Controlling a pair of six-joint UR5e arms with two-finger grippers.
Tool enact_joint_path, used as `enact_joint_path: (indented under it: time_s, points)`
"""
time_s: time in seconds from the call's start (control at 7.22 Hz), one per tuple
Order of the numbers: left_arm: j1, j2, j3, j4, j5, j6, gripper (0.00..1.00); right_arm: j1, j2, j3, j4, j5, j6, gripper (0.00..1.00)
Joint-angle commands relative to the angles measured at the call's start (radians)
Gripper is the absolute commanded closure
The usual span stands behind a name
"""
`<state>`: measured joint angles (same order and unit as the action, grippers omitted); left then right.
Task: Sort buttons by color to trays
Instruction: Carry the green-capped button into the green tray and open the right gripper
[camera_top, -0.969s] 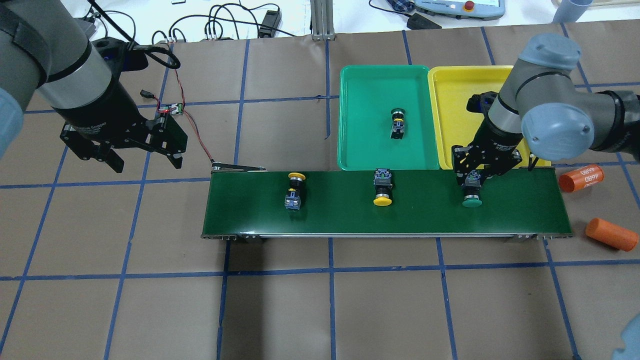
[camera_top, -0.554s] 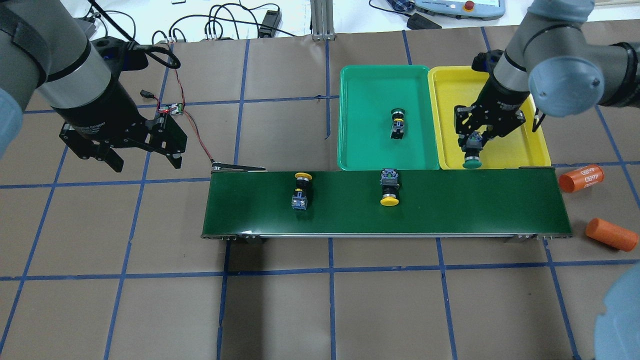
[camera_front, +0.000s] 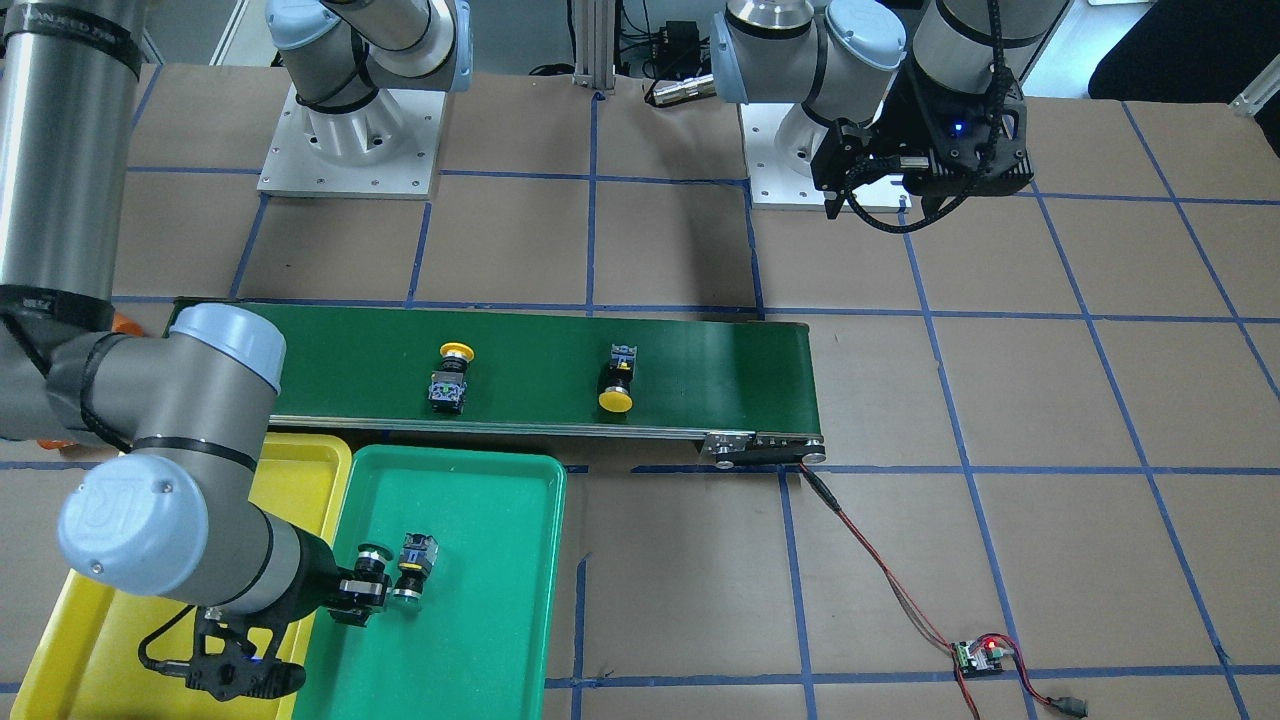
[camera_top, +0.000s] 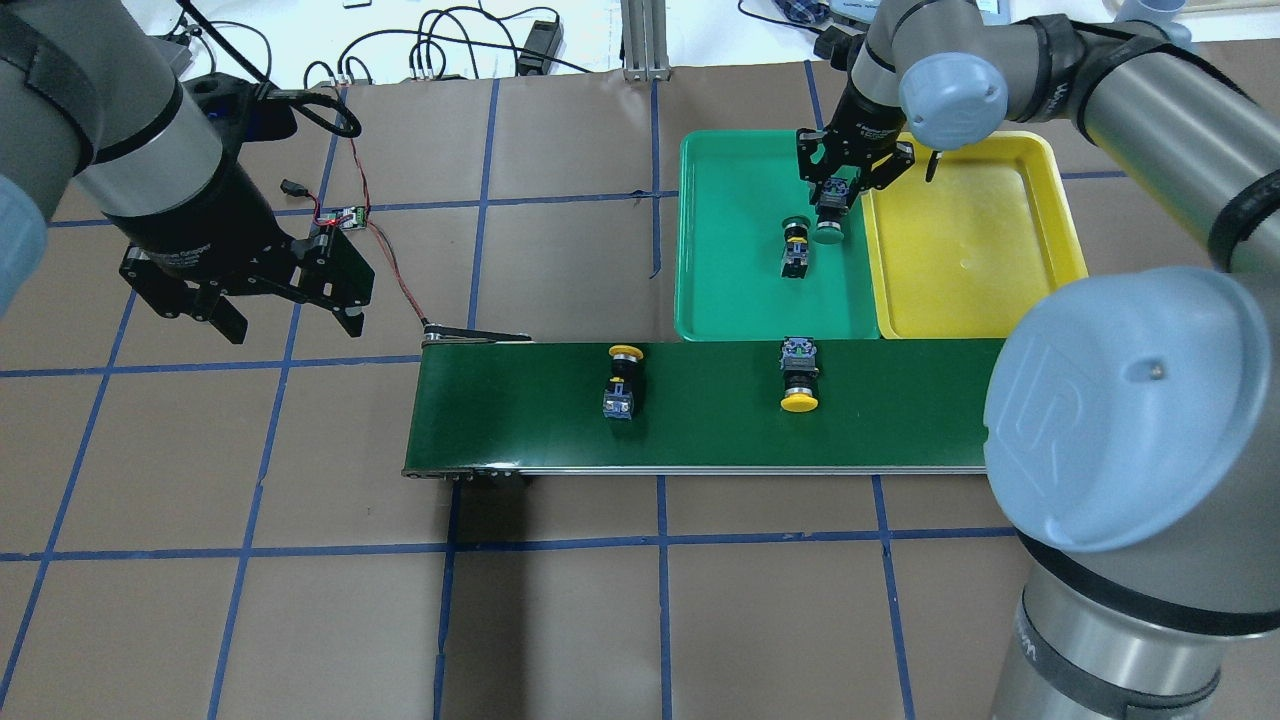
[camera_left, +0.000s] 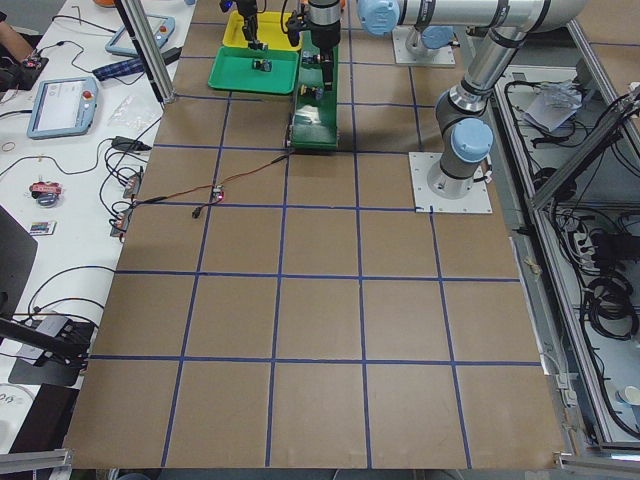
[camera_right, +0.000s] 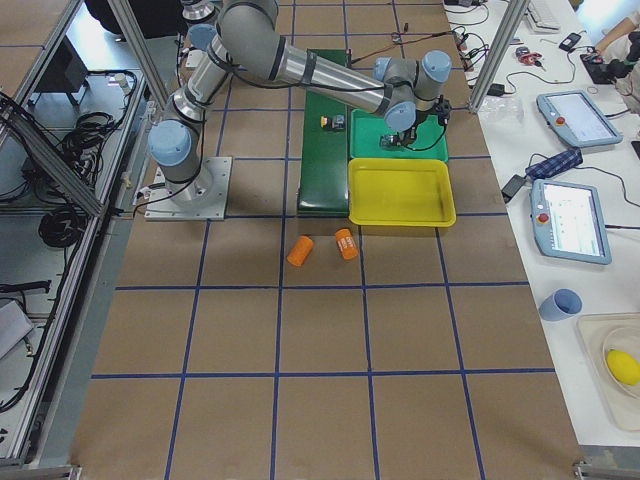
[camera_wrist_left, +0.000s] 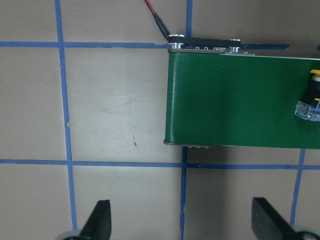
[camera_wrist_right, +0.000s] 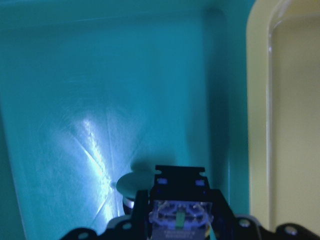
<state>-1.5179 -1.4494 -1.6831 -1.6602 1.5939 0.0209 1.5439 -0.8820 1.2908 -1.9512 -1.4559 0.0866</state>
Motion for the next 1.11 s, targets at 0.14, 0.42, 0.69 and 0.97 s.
enact_joint_path:
  time_s: [0.14, 0.42, 0.69, 0.97]
  points:
    - [0.001, 0.001, -0.003, 0.000, 0.032, 0.001, 0.00, -0.002, -0.050, 0.022, 0.018, -0.098, -0.031, 0.00]
    - [-0.002, 0.003, -0.001, 0.002, 0.040, 0.001, 0.00, -0.008, -0.220, 0.133, 0.173, -0.125, -0.076, 0.00]
    - [-0.001, 0.008, -0.001, 0.003, 0.040, 0.001, 0.00, -0.089, -0.409, 0.453, 0.054, -0.129, -0.093, 0.00]
    - [-0.002, 0.007, -0.001, 0.008, 0.041, -0.001, 0.00, -0.192, -0.543, 0.611, 0.052, -0.034, -0.182, 0.00]
